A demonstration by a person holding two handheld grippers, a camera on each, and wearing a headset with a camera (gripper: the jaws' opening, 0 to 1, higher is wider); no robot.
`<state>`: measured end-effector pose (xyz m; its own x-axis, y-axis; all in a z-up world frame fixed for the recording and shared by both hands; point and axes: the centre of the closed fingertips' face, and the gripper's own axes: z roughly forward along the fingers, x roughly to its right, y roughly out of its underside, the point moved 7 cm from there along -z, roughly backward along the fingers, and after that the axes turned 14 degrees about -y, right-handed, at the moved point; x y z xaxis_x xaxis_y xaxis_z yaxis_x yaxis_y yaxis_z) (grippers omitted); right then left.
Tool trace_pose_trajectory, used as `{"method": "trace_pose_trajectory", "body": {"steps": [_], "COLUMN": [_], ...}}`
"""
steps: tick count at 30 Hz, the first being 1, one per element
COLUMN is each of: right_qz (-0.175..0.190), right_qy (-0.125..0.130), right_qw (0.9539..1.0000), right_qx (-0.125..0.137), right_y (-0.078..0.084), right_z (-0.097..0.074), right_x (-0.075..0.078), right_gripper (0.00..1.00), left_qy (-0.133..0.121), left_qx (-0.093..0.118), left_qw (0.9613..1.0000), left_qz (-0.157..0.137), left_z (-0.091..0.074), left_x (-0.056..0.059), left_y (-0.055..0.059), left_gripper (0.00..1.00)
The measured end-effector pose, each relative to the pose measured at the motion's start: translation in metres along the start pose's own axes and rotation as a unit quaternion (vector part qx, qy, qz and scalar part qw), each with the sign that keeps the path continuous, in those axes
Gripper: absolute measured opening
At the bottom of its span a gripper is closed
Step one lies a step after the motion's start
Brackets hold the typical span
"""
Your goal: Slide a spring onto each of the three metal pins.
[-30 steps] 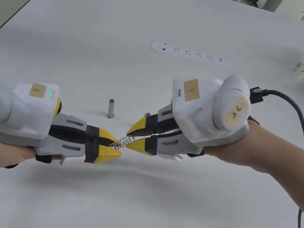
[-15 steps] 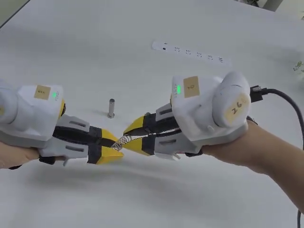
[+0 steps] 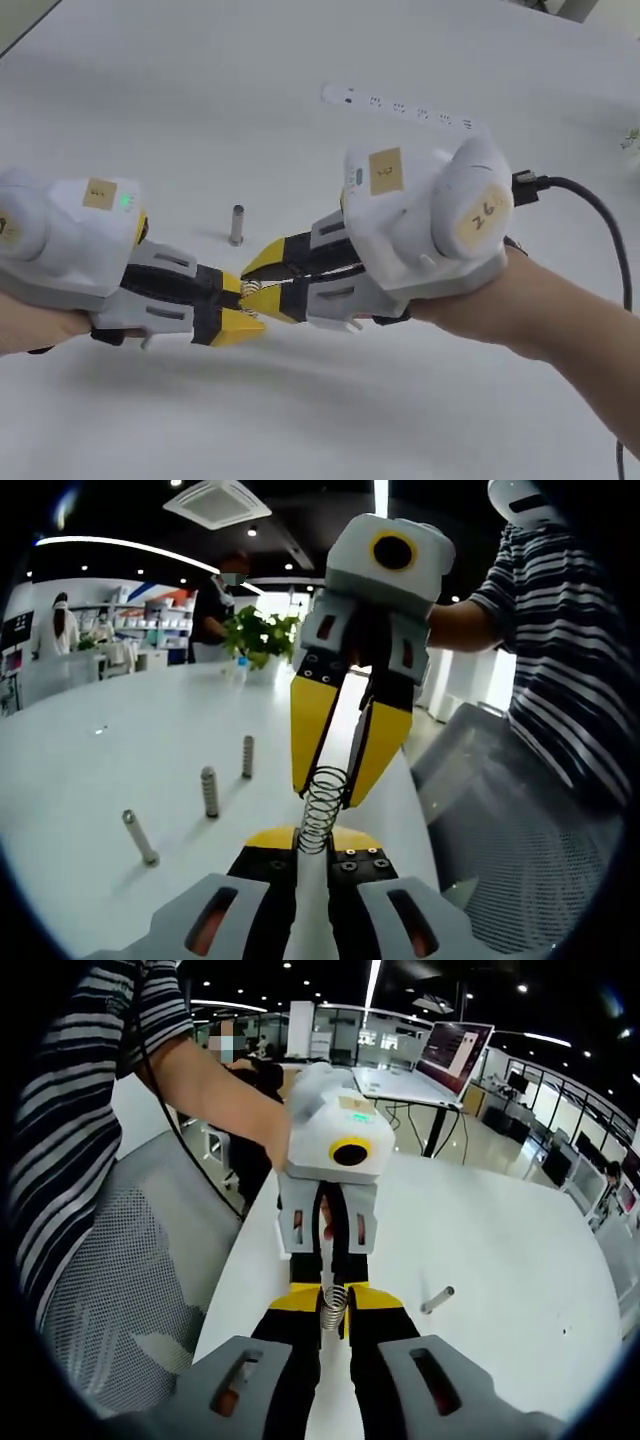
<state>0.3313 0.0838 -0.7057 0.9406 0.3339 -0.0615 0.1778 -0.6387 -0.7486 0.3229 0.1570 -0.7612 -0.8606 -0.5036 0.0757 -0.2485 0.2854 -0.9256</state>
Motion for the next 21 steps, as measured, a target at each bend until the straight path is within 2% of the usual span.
{"method": "trace_pose_trajectory", "body": {"steps": [21], "right_qz": [-0.002], "right_qy": [0.022], "right_qw": [0.9994], "right_qx": [0.026], "right_y": [-0.0001], "right_z": [0.0011], "right_x": [-0.0031], "right_gripper": [0.07], "left_qy": [-0.015], "left_qx": [0.001], "left_qw": [0.9999], "left_qz": [-0.004], "left_z": [-0.0058], "left_x": [-0.0028], "left_y": [0.0028], "left_gripper": [0.02]}}
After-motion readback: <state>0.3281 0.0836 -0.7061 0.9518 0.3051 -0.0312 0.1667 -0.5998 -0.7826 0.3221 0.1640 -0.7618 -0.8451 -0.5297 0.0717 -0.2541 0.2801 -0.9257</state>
